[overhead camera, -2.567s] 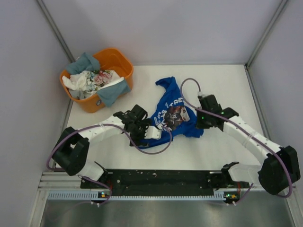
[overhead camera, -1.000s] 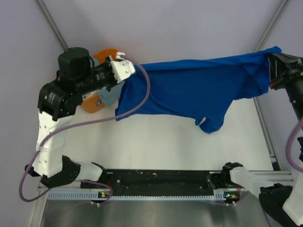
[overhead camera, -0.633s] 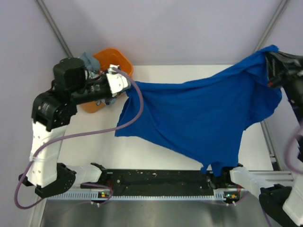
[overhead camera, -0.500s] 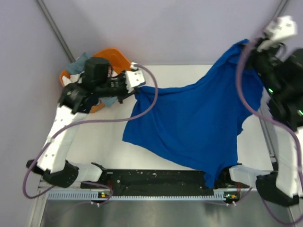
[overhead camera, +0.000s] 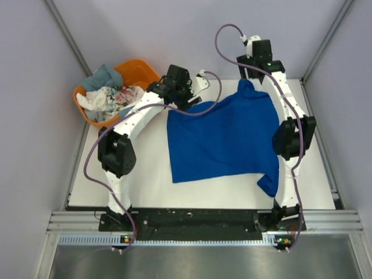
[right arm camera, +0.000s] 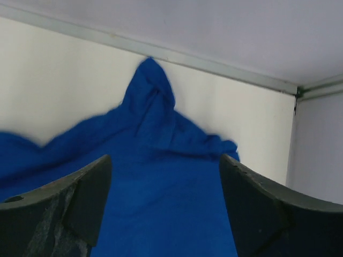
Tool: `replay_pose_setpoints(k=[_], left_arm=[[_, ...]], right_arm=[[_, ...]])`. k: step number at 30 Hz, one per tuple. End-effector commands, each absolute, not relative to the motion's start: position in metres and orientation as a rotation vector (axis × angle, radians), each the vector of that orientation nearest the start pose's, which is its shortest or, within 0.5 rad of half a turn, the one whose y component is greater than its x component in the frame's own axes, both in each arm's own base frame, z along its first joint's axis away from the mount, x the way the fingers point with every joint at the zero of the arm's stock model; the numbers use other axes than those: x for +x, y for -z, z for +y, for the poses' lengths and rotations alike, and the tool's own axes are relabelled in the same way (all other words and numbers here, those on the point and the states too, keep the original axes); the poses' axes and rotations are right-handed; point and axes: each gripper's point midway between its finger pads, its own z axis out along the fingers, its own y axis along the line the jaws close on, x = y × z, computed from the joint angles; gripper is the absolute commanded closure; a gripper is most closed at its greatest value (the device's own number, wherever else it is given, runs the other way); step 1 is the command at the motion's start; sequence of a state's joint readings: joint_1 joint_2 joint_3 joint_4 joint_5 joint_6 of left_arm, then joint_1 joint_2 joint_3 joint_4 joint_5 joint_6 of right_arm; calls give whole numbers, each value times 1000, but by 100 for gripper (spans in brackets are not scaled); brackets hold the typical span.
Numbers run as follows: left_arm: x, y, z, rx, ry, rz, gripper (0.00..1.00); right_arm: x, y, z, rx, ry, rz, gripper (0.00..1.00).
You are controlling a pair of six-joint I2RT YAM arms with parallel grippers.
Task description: Fold and stack the t-shirts
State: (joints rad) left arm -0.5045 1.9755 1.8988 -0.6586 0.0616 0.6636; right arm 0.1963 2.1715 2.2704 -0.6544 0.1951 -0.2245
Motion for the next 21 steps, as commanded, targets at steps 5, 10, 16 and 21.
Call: replay_pose_setpoints(k=[5,10,16,21], left_arm=[[381,-209,-270,1667,98,1615,20],[300,-150,-268,1902,275,1647,24],[246,-86,-249,2002,416,1778,23],[237,-47,-237,2004,374,1842,19]], right_arm=[[500,-284,37,-33,238,2135,20],[433,-222,15,156,195,2285,24],[348,-151,-26,430,173,2411,32],[291,-117,-61,727,97,2392,36]])
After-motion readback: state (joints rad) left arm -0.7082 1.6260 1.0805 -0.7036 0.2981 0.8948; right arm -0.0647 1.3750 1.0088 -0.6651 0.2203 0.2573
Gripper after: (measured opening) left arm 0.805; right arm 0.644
